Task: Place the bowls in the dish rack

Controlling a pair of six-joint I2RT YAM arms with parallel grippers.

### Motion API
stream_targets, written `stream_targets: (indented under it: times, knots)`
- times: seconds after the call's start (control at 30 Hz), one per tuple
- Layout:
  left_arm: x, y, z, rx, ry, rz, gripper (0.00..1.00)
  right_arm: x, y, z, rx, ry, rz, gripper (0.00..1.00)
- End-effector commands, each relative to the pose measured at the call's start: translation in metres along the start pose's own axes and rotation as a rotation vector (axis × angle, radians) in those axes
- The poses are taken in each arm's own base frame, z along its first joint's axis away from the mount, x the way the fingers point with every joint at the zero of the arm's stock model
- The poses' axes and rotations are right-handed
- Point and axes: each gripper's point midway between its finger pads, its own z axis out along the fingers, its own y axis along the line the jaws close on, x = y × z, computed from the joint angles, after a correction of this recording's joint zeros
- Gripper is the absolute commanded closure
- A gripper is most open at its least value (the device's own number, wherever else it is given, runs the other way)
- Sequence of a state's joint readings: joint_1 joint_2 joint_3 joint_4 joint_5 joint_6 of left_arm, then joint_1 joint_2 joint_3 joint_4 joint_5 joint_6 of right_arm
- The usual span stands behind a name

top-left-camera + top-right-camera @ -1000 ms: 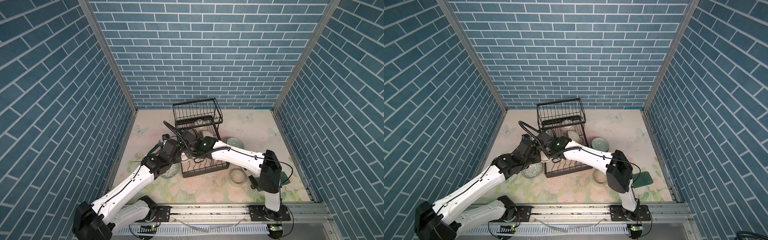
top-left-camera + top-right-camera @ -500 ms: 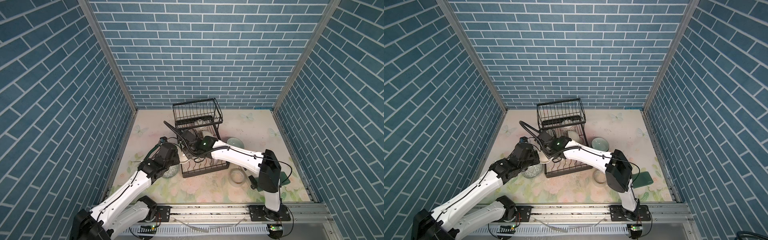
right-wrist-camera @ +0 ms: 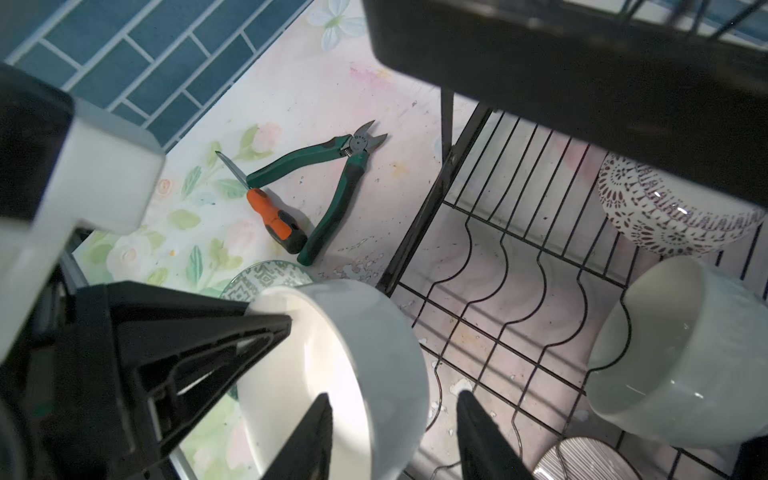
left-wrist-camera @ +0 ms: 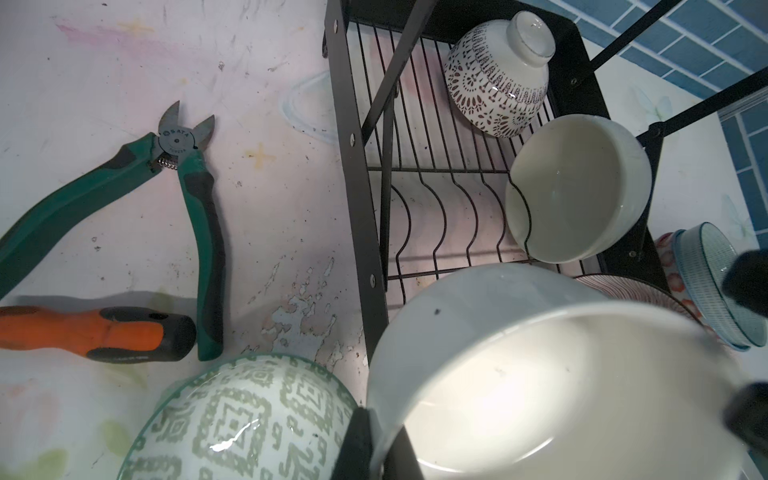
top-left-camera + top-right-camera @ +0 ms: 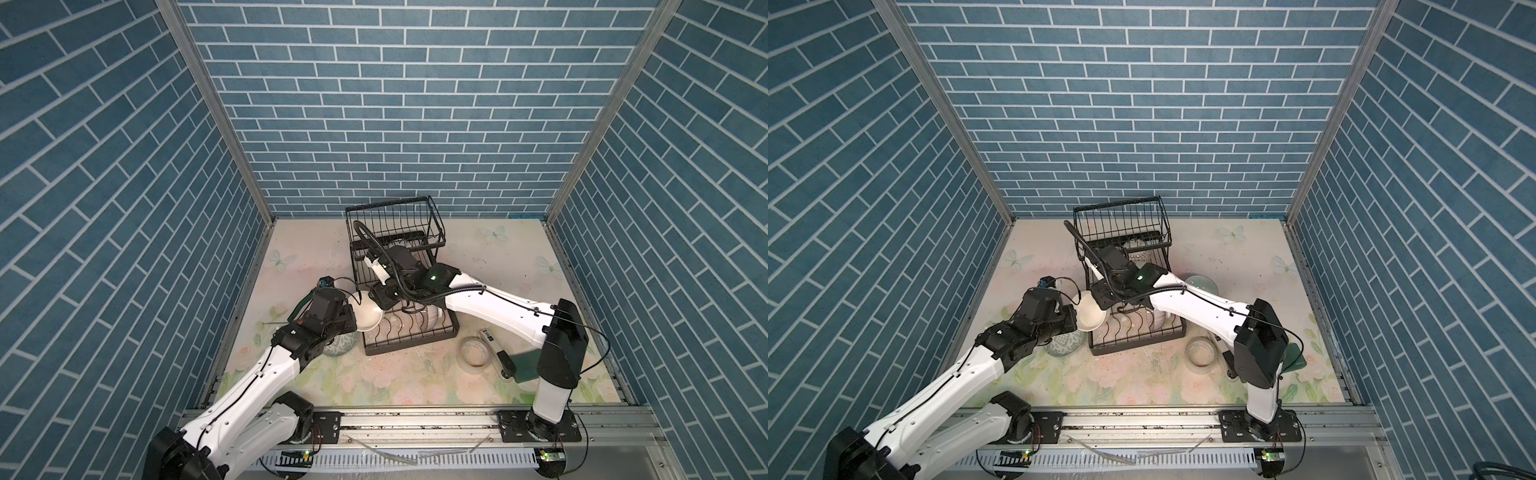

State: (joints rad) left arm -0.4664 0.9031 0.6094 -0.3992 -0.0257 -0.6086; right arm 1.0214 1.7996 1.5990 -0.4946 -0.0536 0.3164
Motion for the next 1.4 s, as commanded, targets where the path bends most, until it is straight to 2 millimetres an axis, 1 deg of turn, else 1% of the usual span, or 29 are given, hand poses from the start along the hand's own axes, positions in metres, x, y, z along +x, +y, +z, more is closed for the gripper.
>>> stream_targets:
  times: [0.0, 0.17, 0.23, 0.27, 0.4, 0.53, 0.67, 0.77, 0.9, 1.1, 1.23, 1.37]
  knots:
    - [-0.018, -0.019, -0.003, 0.132, -0.064, 0.0, 1.0, -0.007, 0.009, -0.02, -0.124, -0.047, 0.031, 0.42]
    - [-0.026, -0.027, -0.004, 0.221, -0.09, 0.011, 1.0, -0.002, -0.001, -0.032, -0.176, -0.045, 0.057, 0.31]
    - [-0.028, -0.035, -0.006, 0.269, -0.107, 0.043, 1.0, 0.0, 0.001, -0.037, -0.224, -0.043, 0.054, 0.14]
    - [-0.029, -0.038, -0.007, 0.286, -0.114, 0.052, 1.0, 0.002, 0.002, -0.039, -0.243, -0.044, 0.052, 0.13]
    - [-0.035, -0.053, -0.014, 0.372, -0.142, 0.089, 1.0, 0.008, 0.01, -0.047, -0.314, -0.045, 0.026, 0.13]
    - [-0.042, -0.066, -0.022, 0.438, -0.177, 0.112, 1.0, 0.015, 0.014, -0.048, -0.348, -0.027, 0.017, 0.14]
    - [-0.046, -0.075, -0.028, 0.494, -0.204, 0.127, 1.0, 0.019, 0.019, -0.049, -0.385, -0.017, 0.016, 0.15]
    - [-0.048, -0.079, -0.03, 0.517, -0.22, 0.134, 1.0, 0.019, 0.023, -0.052, -0.409, -0.019, 0.012, 0.17]
    - [-0.048, -0.08, -0.031, 0.534, -0.236, 0.143, 1.0, 0.017, 0.029, -0.058, -0.445, -0.034, 0.006, 0.19]
    - [-0.048, -0.075, -0.027, 0.526, -0.242, 0.134, 1.0, 0.014, 0.036, -0.067, -0.498, -0.049, 0.011, 0.21]
    - [-0.049, -0.072, -0.026, 0.517, -0.25, 0.124, 1.0, 0.012, 0.038, -0.068, -0.518, -0.05, 0.022, 0.24]
    - [-0.051, -0.072, -0.026, 0.52, -0.254, 0.122, 1.0, 0.011, 0.04, -0.066, -0.538, -0.045, 0.031, 0.3]
